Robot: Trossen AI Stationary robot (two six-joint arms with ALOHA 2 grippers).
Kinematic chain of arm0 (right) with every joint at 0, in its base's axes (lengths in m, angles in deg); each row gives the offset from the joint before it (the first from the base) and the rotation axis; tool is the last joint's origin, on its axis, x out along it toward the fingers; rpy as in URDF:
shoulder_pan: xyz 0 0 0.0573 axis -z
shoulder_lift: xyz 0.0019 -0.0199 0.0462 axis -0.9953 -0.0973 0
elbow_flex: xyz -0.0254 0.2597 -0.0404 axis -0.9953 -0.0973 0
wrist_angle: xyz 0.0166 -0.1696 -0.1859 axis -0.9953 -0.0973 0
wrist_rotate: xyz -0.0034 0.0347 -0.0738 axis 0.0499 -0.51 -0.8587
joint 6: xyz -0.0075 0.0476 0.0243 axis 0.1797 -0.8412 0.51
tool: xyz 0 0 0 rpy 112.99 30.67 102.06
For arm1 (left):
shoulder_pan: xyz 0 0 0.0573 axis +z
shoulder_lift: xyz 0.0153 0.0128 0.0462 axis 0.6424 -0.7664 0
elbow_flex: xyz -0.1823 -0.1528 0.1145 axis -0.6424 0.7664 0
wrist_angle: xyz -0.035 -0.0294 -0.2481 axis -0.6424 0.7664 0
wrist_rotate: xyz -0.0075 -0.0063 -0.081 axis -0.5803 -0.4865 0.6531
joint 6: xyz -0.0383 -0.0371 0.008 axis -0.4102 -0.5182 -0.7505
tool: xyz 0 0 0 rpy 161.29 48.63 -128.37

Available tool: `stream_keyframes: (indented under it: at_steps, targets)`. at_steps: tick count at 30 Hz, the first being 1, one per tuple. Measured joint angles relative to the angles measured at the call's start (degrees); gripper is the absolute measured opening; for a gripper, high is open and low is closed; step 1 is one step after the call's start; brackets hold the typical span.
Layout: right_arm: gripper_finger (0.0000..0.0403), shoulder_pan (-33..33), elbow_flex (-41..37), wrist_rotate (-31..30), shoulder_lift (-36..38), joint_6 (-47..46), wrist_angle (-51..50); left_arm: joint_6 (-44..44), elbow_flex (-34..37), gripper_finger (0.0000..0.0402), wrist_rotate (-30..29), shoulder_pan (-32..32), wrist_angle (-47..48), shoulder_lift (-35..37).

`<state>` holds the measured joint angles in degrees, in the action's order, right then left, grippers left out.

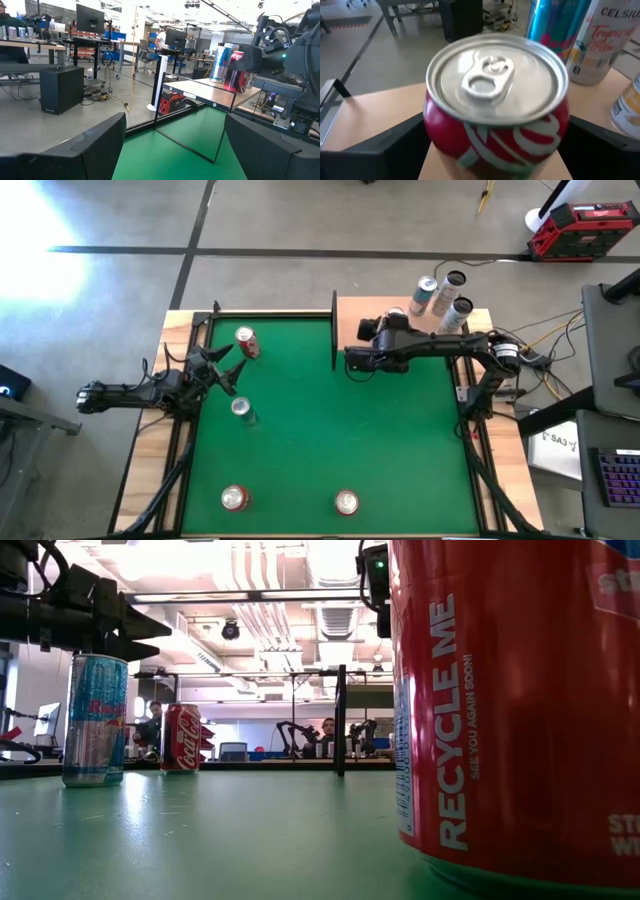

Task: Place canned beverage on shelf
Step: Put the bottom red white soda can on the shelf

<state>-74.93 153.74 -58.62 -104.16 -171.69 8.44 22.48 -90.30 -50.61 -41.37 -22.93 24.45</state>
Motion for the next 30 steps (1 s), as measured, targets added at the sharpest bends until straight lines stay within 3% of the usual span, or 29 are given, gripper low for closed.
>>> stream_keyframes:
  at_steps: [8, 21, 30]
  targets:
    - [0.0361, 0.3, 0.0, 1.1, -1.1, -0.2, 0.0, 0.0, 0.0, 0.0324, 0.0, 0.0, 0.0, 0.0]
    - [0.0299, 1.5, 0.0, -0.2, -3.8, -3.4, 0.0, 0.0, 0.0, 0.0324, 0.0, 0.0, 0.0, 0.0]
    - [0.0307, 5.8, 0.0, -1.0, -3.8, -1.7, 0.6, 0.0, 0.0, 0.0324, 0.0, 0.0, 0.0, 0.0]
